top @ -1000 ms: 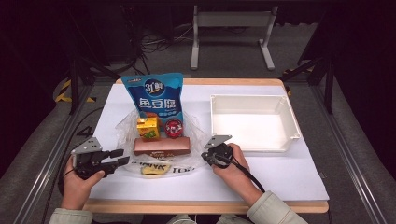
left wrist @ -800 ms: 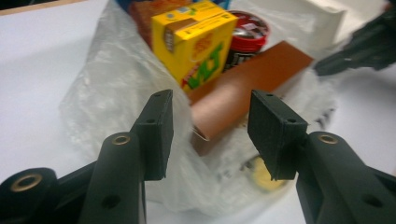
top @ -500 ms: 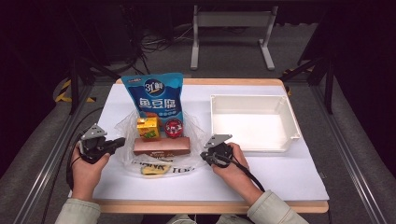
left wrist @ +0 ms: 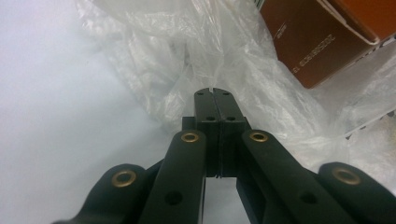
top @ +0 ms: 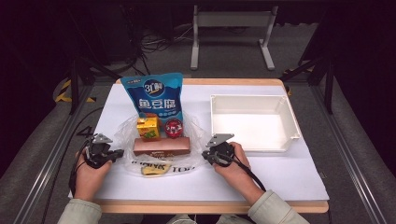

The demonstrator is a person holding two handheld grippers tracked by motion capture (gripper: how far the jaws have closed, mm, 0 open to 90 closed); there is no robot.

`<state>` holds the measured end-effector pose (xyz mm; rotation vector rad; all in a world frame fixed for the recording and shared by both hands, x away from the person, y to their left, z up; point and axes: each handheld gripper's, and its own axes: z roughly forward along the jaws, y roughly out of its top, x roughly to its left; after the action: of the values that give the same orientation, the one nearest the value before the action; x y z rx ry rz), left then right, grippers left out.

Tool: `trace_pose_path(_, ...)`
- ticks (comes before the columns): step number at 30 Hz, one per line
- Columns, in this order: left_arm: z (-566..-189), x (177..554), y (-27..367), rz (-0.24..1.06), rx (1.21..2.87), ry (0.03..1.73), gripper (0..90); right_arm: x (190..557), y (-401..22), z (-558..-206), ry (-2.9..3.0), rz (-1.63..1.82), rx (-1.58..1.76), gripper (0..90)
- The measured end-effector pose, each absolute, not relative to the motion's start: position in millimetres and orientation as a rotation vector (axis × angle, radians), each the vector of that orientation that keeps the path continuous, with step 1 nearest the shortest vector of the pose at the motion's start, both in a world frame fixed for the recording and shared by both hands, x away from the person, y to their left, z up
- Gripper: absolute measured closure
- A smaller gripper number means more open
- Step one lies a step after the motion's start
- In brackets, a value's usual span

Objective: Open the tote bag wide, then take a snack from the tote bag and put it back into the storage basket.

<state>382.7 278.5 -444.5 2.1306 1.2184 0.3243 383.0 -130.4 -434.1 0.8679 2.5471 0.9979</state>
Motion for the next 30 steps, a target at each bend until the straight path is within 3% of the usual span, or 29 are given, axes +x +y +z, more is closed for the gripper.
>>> trace_pose_path(1,-444,382,278,0.33,2.122,1.207,86.5,383,-131,-433,2.546,1.007,0.866,84.0)
trace_pose_path(6,-435,374,283,0.344,2.048,1.165,70.2,382,-135,-425,2.523,1.136,0.871,77.6)
trace_pose_path(10,-426,368,288,0.355,2.0,1.135,64.7,381,-136,-418,2.499,1.21,0.858,74.7)
trace_pose_path(15,-413,357,294,0.367,1.935,1.085,60.4,381,-137,-403,2.438,1.345,0.851,62.7)
trace_pose_path(30,-393,344,305,0.36,1.852,1.008,53.6,392,-153,-355,2.355,1.577,0.821,50.9)
